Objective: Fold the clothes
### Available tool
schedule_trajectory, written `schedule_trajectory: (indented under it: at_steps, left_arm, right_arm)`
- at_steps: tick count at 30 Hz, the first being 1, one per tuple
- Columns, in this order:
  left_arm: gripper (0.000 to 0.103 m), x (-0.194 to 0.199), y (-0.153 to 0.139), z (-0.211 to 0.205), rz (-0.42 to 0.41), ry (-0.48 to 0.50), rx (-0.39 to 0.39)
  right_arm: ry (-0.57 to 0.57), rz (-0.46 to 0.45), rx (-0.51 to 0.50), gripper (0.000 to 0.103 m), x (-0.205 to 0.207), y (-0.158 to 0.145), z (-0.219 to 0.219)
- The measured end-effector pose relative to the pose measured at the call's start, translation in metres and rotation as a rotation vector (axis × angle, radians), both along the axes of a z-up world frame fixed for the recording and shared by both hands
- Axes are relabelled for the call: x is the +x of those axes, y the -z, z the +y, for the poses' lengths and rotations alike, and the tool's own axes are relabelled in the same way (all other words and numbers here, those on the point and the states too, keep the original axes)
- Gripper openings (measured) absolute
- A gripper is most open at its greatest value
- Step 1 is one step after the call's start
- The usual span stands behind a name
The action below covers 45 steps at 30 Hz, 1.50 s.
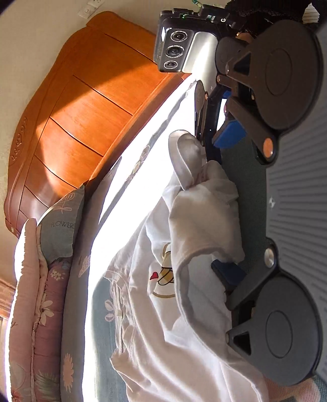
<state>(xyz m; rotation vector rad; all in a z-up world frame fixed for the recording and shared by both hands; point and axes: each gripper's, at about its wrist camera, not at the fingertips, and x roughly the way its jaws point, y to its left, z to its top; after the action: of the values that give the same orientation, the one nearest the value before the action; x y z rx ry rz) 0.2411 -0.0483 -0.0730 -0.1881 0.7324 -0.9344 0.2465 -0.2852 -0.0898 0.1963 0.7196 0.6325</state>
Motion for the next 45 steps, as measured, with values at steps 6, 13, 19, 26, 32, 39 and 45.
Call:
schedule_trajectory:
  at_steps: [6, 13, 19, 26, 32, 39, 45]
  left_arm:
    - [0.095, -0.014, -0.045, 0.029, -0.018, 0.039, -0.115]
    - [0.098, -0.059, -0.098, 0.067, -0.07, 0.049, -0.085]
    - [0.1, -0.099, -0.089, 0.09, -0.039, -0.022, 0.247]
    - [0.1, -0.127, -0.06, 0.095, 0.092, -0.07, 0.453]
    - [0.1, -0.118, -0.05, 0.095, 0.231, -0.143, 0.327]
    - [0.1, -0.1, 0.007, 0.121, 0.368, -0.198, -0.017]
    - [0.102, -0.101, 0.054, 0.146, 0.458, -0.242, -0.293]
  right_arm:
    - [-0.117, -0.105, 0.047, 0.098, -0.02, -0.048, 0.011]
    - [-0.283, -0.154, 0.159, 0.102, -0.065, -0.1, 0.033]
    - [-0.356, -0.074, 0.113, 0.102, -0.097, -0.1, 0.054]
    - [-0.164, 0.028, 0.078, 0.102, -0.112, -0.075, 0.025]
    - [0.002, 0.067, 0.1, 0.103, -0.122, -0.059, -0.008]
    - [0.098, 0.093, 0.158, 0.103, -0.14, -0.043, -0.036]
    - [0.158, 0.108, 0.19, 0.103, -0.146, -0.035, -0.056]
